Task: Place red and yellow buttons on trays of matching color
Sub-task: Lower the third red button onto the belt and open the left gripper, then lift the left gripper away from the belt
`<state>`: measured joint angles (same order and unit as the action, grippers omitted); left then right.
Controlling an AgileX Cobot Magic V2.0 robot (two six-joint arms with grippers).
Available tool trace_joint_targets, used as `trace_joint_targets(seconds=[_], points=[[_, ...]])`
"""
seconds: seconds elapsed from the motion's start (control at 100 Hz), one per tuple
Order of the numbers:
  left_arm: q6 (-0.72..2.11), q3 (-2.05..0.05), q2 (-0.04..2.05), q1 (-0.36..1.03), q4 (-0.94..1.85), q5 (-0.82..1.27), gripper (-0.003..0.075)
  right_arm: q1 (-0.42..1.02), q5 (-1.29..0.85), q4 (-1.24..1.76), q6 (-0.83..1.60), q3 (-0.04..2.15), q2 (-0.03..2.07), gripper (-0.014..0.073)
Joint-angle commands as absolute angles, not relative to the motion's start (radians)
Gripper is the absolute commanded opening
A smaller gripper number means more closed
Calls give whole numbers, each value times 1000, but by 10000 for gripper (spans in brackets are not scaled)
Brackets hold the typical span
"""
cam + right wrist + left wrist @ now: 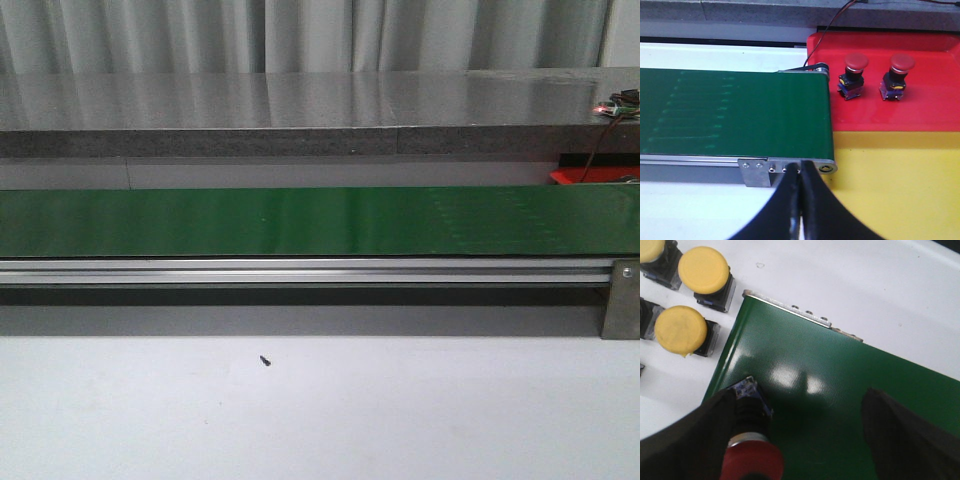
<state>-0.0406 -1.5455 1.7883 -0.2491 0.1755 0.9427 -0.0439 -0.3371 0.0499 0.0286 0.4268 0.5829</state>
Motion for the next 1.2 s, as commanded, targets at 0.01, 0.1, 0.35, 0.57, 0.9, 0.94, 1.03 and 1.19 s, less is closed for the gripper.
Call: trace_joint_targets(seconds=[0.01, 0.1, 0.35, 0.57, 0.9, 0.94, 1.03, 1.19], points=[[-37, -1580, 1697, -245, 201, 890, 526, -43, -264, 47, 32, 454, 582, -57], [-36, -1580, 1661, -247, 187, 879, 526, -43, -264, 47, 32, 454, 582, -57], [-36, -1580, 1593, -289, 174, 866, 526, -43, -264, 47, 32, 454, 582, -57], [-36, -1570, 1585, -345, 136, 860, 527, -43, -264, 47, 32, 454, 582, -57], [27, -1535, 1600, -458, 65, 908, 540, -43, -264, 47, 32, 454, 582, -57], [55, -1528, 1604, -466, 65, 911, 536, -43, -264, 47, 32, 454, 582, -57], [138, -1519, 1627, -488, 65, 913, 536, -43, -264, 47, 32, 454, 582, -57], [172, -1519, 1704, -515, 75, 914, 536, -43, -264, 47, 32, 454, 582, -57]])
